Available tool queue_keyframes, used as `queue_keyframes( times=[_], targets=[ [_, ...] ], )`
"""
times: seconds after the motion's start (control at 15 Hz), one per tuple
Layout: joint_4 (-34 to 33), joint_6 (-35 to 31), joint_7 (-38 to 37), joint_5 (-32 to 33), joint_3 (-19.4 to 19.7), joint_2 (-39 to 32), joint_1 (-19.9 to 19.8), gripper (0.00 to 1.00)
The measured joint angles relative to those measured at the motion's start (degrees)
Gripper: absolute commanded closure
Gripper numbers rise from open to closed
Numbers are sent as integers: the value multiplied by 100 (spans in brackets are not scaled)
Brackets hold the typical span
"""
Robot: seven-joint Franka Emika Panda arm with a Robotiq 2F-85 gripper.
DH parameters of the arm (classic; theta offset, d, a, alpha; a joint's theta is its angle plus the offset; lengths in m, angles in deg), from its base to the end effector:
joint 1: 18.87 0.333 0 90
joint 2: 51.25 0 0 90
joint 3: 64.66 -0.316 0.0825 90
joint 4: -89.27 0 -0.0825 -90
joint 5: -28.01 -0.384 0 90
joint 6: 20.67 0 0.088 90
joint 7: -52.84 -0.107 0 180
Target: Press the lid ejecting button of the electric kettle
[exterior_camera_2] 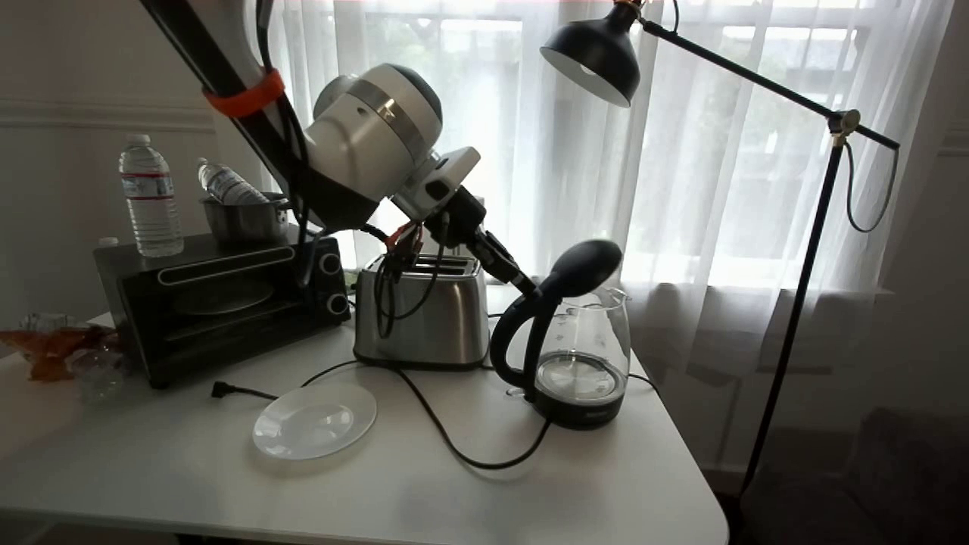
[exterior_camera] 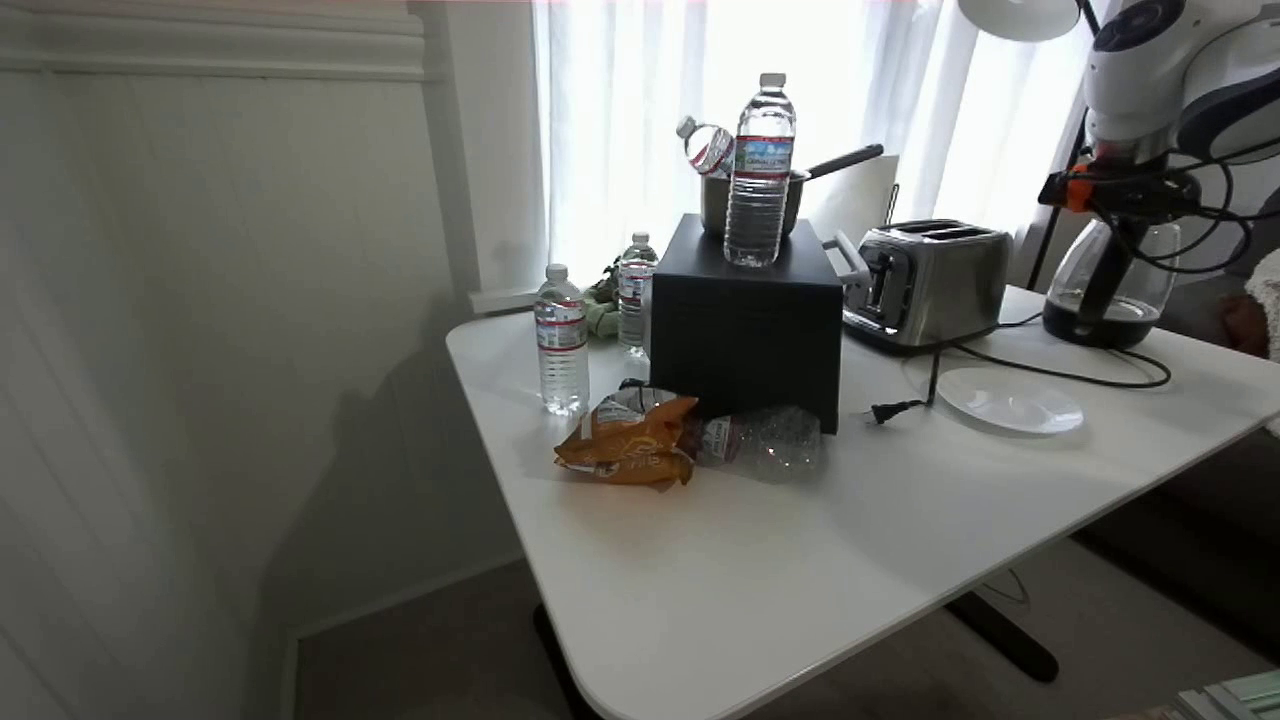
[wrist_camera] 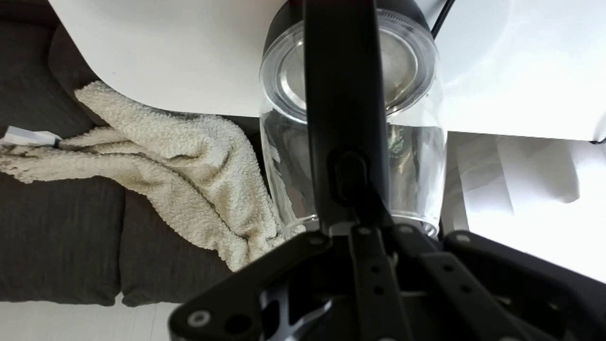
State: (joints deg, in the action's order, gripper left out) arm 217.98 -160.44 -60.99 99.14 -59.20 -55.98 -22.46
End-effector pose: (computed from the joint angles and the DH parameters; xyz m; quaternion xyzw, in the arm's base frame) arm 0.5370 -0.0871 0.3415 0.7589 -0.5098 0.3457 0.2114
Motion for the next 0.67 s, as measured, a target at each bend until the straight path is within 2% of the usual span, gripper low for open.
queue_keyframes(
  times=[0.27, 0.67],
  targets=[
    [133, -101, -359, 510, 5, 49, -7, 98],
    [159, -223, -248, 407, 7, 115, -74, 97]
  ],
)
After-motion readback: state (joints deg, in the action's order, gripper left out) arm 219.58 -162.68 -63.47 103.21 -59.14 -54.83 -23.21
